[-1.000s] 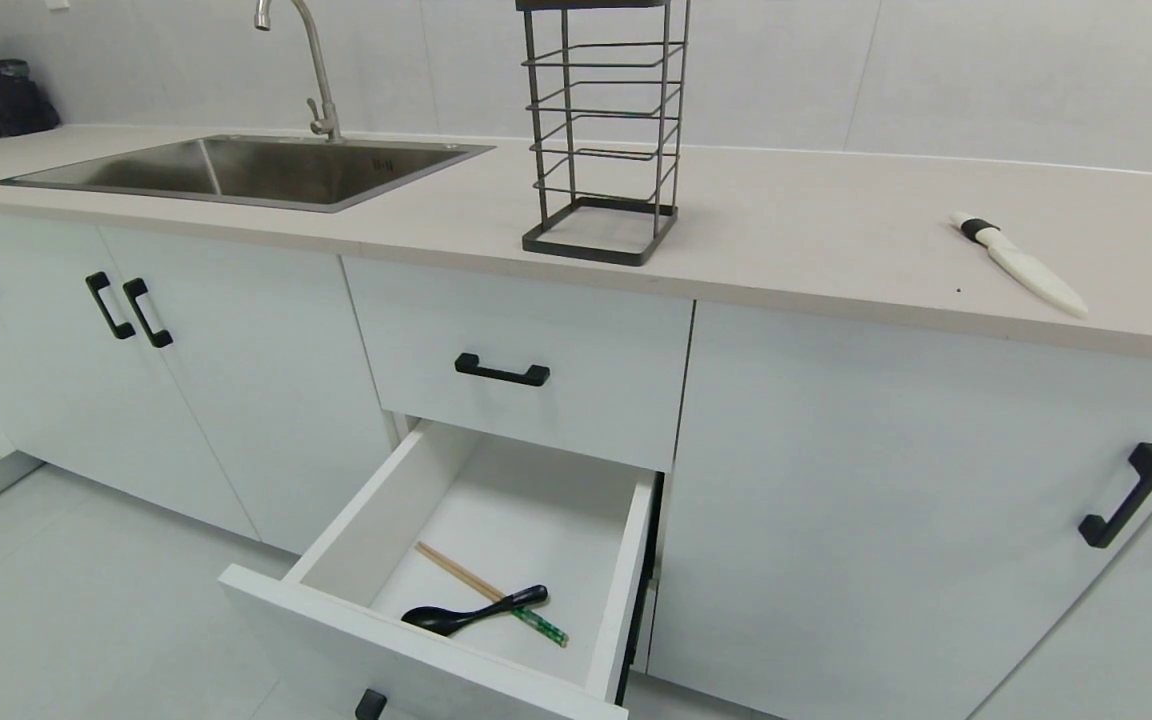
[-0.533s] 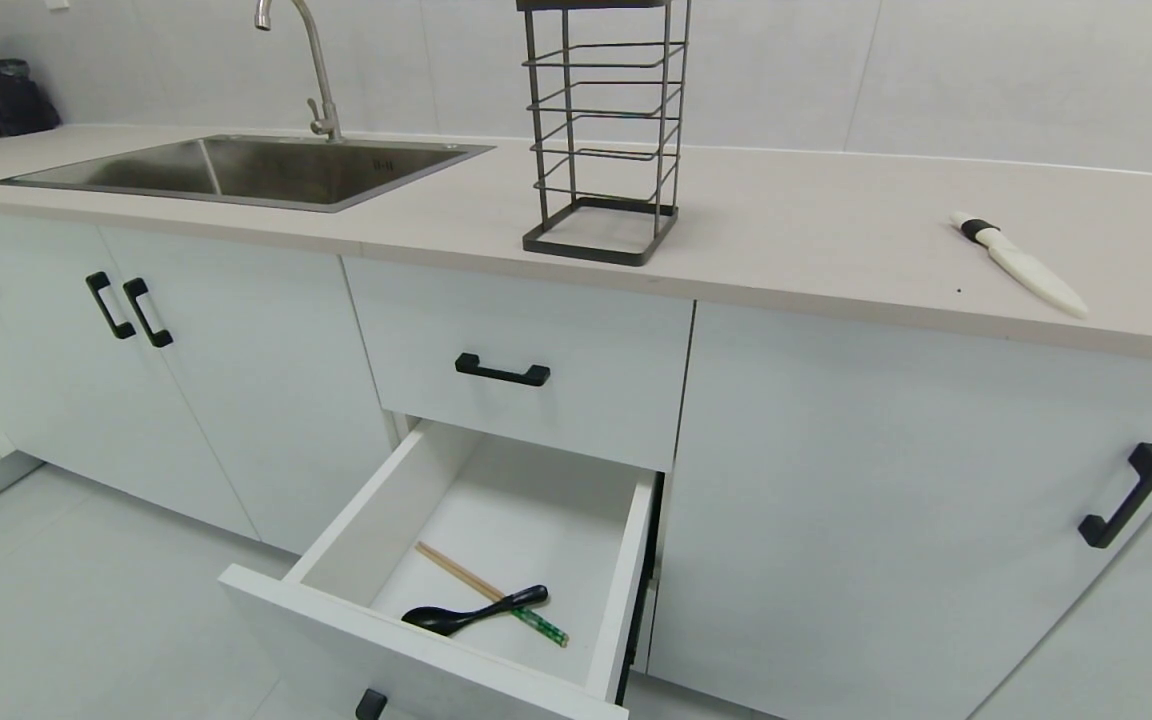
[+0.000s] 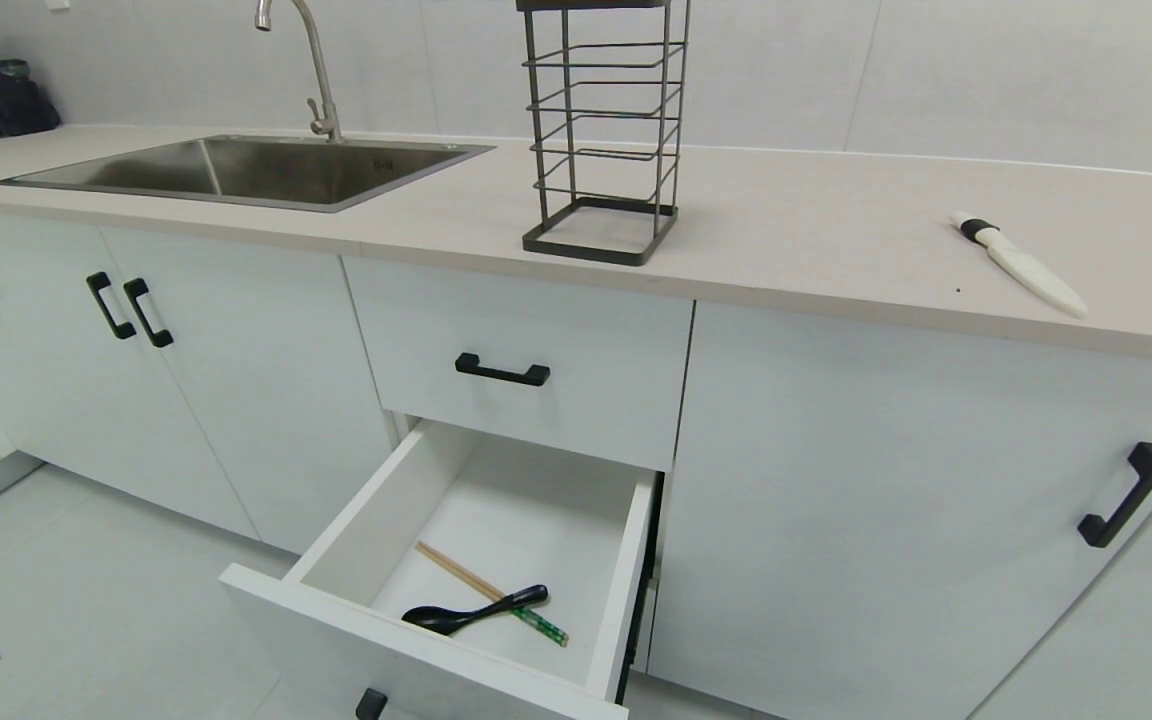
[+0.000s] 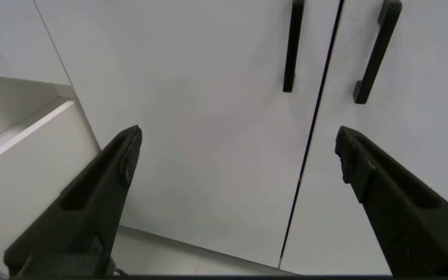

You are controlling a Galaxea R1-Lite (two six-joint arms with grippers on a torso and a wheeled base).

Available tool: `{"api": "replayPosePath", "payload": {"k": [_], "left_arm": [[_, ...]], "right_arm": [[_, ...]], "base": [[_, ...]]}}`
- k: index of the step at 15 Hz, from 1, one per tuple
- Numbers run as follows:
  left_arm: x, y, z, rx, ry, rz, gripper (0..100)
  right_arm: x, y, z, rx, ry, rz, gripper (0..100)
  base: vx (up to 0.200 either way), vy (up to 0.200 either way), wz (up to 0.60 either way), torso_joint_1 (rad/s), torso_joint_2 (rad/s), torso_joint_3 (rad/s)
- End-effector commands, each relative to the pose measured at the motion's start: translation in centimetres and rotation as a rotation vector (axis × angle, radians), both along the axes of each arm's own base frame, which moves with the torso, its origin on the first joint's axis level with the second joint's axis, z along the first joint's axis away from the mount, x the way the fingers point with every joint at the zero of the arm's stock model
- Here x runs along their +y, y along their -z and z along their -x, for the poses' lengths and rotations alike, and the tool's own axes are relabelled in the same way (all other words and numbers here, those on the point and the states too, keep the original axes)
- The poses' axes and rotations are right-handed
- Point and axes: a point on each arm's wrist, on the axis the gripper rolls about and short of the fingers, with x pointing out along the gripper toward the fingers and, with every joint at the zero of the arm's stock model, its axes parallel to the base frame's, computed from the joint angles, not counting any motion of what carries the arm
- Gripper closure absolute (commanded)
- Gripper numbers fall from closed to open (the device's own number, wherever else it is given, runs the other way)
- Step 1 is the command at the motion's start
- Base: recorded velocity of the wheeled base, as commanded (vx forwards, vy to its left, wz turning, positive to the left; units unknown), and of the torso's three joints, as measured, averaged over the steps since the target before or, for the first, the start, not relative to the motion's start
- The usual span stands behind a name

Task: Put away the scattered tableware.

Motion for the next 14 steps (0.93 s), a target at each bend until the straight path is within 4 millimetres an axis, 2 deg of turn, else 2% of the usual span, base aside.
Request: {"api": "replayPosePath", "payload": {"k": [1,3,4,6,10,12,14], "left_arm": [[-0.4,0.7,-4.7,0.357,0.104,-0.007,0],[-1.0,1.9,-7.1,0.536,0.158,-0.047,0],[-1.4,3.2,-9.0,0.661,0.164,-0.113,0],[-2.1,5.0,-11.0,0.78,0.184,-0.159,0],[-3.1,7.5,-13.1,0.914,0.22,-0.186,0],[-3.4,8.6,-14.7,0.882,0.217,-0.185,0],[-3.4,9.3,-14.7,0.887,0.21,-0.185,0]], "right_arm": [[0.0,0.0,0.0,0.004,-0.001,0.0,0],[0.0,0.0,0.0,0.004,-0.001,0.0,0],[0.0,0.0,0.0,0.004,-0.001,0.0,0],[0.0,0.0,0.0,0.004,-0.001,0.0,0],[0.0,0.0,0.0,0.004,-0.001,0.0,0],[0.0,0.0,0.0,0.004,-0.001,0.0,0],[0.0,0.0,0.0,0.004,-0.001,0.0,0]], "base": [[0.0,0.0,0.0,0.0,0.0,0.0],[0.0,0.0,0.0,0.0,0.0,0.0],[0.0,0.0,0.0,0.0,0.0,0.0],[0.0,0.0,0.0,0.0,0.0,0.0],[0.0,0.0,0.0,0.0,0.0,0.0],[0.0,0.0,0.0,0.0,0.0,0.0],[0.0,0.0,0.0,0.0,0.0,0.0]]}}
